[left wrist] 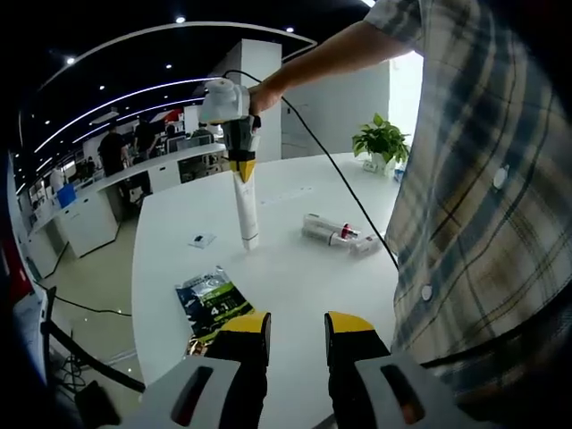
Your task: Arrange the skincare products in the storage area until every visible bottle or jar stands upright without overlapping.
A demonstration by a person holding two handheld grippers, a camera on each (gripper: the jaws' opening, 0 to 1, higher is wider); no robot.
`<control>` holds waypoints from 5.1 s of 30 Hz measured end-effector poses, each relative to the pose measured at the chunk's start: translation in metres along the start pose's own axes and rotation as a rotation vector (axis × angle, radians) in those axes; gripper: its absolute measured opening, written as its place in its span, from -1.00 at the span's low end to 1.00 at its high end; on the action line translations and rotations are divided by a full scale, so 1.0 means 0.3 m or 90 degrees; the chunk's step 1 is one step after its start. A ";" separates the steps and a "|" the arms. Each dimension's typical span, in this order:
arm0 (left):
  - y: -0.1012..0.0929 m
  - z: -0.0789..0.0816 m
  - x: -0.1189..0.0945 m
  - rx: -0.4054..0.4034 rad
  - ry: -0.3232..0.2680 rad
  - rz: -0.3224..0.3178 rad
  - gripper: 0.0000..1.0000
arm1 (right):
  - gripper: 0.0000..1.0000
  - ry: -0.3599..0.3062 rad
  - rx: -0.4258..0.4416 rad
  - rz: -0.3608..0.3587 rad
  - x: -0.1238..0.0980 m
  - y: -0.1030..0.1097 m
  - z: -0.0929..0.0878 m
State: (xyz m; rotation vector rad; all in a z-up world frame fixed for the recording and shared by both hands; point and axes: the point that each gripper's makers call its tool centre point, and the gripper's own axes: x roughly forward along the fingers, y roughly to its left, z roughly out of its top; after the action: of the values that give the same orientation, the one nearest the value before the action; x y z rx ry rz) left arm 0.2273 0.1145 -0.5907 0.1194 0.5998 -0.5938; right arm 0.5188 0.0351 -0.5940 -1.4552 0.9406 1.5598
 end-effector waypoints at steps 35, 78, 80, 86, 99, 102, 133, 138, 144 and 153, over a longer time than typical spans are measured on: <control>0.018 -0.010 0.009 -0.004 0.011 0.002 -0.53 | -1.00 -0.002 0.060 0.005 0.028 -0.090 -0.036; 0.002 0.037 0.066 0.056 0.038 -0.042 -0.53 | -1.00 0.043 0.203 0.009 -0.018 0.023 -0.386; 0.003 0.040 0.065 0.056 0.036 -0.043 -0.53 | -1.00 0.045 0.213 0.010 -0.016 0.038 -0.413; -0.016 0.032 0.072 0.067 0.054 -0.051 -0.53 | -1.00 0.050 0.231 0.010 -0.004 0.062 -0.459; -0.046 0.049 0.068 0.073 0.055 -0.057 -0.51 | -0.63 0.063 0.267 0.003 0.033 0.073 -0.532; -0.048 0.043 0.066 0.067 0.058 -0.058 -0.51 | -0.58 0.023 0.294 -0.003 0.037 0.081 -0.521; -0.147 0.102 0.181 0.081 0.109 -0.112 -0.50 | -0.39 -0.216 0.760 -0.057 0.336 0.490 -0.577; -0.173 0.088 0.170 0.080 0.112 -0.112 -0.50 | -0.39 -0.222 0.787 -0.073 0.384 0.510 -0.548; -0.201 0.053 0.140 0.077 0.129 -0.111 -0.50 | -0.42 -0.195 0.798 -0.108 0.433 0.501 -0.558; -0.186 0.033 0.099 0.051 0.137 -0.084 -0.50 | -0.39 -0.097 0.711 -0.135 0.505 0.501 -0.589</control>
State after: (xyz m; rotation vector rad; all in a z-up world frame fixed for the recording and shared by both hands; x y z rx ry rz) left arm 0.2208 0.0509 -0.5958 0.2226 0.7970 -0.7383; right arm 0.4503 -0.1788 -0.7563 -0.5894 1.2159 0.7123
